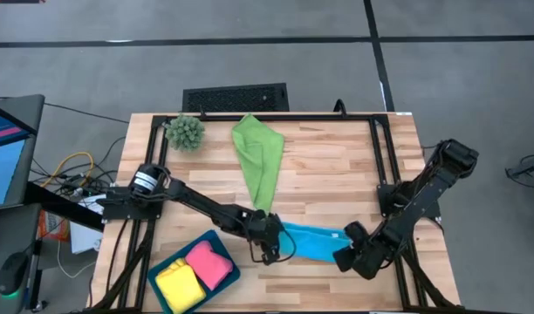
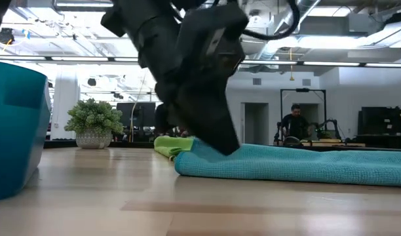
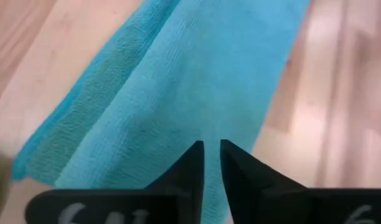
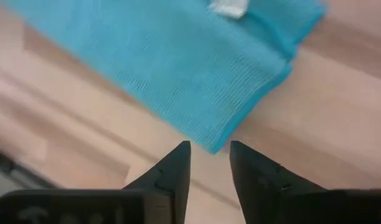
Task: Fold microfiber towels
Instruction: Fold the blue microfiber towel
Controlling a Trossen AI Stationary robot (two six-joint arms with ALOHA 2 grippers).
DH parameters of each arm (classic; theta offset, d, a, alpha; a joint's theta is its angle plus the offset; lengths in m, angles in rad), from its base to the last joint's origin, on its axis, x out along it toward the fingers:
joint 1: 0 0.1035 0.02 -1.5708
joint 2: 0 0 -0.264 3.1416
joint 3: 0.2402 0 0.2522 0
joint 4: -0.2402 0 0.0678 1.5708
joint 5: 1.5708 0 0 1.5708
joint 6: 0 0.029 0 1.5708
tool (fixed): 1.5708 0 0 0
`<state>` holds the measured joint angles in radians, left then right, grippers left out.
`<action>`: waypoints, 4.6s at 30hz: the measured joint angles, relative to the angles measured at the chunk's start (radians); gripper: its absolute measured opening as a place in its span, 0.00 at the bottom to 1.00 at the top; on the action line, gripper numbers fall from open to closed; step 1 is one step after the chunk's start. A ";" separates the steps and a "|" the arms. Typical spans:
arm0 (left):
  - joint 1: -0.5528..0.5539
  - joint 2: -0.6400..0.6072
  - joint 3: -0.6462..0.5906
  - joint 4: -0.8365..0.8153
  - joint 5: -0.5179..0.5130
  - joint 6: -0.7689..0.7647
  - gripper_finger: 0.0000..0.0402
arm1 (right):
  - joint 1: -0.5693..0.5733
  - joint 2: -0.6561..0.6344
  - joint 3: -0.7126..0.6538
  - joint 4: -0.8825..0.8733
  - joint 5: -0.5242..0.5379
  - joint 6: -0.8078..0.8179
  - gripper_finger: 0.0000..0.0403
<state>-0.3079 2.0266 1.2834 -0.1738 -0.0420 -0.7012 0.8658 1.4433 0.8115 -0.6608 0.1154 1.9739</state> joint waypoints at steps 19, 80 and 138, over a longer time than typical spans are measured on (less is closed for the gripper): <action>0.110 0.033 0.008 0.320 0.001 0.172 0.10 | 0.004 0.099 0.000 -0.043 0.016 0.147 0.42; 0.146 0.269 0.288 0.048 0.012 0.355 0.00 | -0.076 0.080 -0.121 0.049 0.088 0.165 0.29; -0.011 0.097 0.201 -0.353 -0.095 0.290 0.00 | -0.345 0.048 0.106 0.172 0.145 -0.478 0.03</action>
<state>-0.3187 2.1235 1.4848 -0.5267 -0.1370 -0.4109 0.5204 1.4910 0.9173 -0.4885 0.2609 1.4960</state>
